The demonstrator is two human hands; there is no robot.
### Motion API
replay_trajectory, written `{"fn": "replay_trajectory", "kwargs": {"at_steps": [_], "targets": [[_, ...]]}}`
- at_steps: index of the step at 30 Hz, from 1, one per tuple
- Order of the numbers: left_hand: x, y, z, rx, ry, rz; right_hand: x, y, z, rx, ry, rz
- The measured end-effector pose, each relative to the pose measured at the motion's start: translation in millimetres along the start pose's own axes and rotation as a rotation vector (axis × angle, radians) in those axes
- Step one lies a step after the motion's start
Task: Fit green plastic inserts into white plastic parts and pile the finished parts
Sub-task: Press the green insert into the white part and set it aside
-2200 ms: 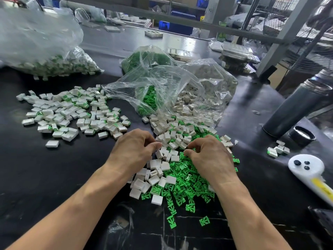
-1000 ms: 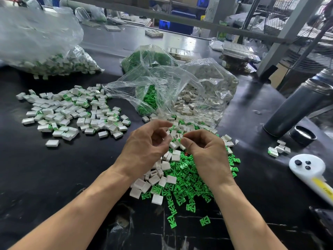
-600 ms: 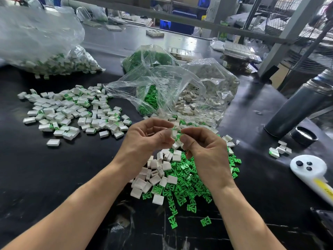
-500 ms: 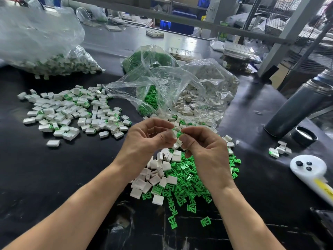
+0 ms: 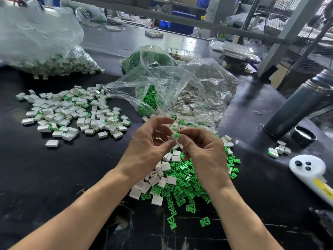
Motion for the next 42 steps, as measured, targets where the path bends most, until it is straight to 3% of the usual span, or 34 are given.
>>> {"fn": "replay_trajectory", "kwargs": {"at_steps": [19, 25, 33, 42], "targets": [[5.5, -2.2, 0.8, 0.012, 0.09, -0.054, -1.5, -0.9, 3.6, 0.029, -0.159, 0.059], [1.9, -2.8, 6.6, 0.091, -0.105, -0.014, -1.4, 0.0, 5.0, 0.015, -0.14, 0.051], [2.2, -0.4, 6.4, 0.069, -0.107, -0.016, -0.9, 0.6, -2.4, -0.045, -0.058, 0.045], [4.0, -2.9, 2.2, 0.059, -0.027, -0.059, -1.4, -3.3, 6.2, 0.072, -0.334, -0.021]]}}
Point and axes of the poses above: each hand's wrist, its own y-axis towards the middle knuckle, its own x-axis out of the back of the hand, z = x × y, the point moved 7 cm from there along y, towards the middle knuckle, and after that the axes turned 1 degree about z, right-handed, at the moved point
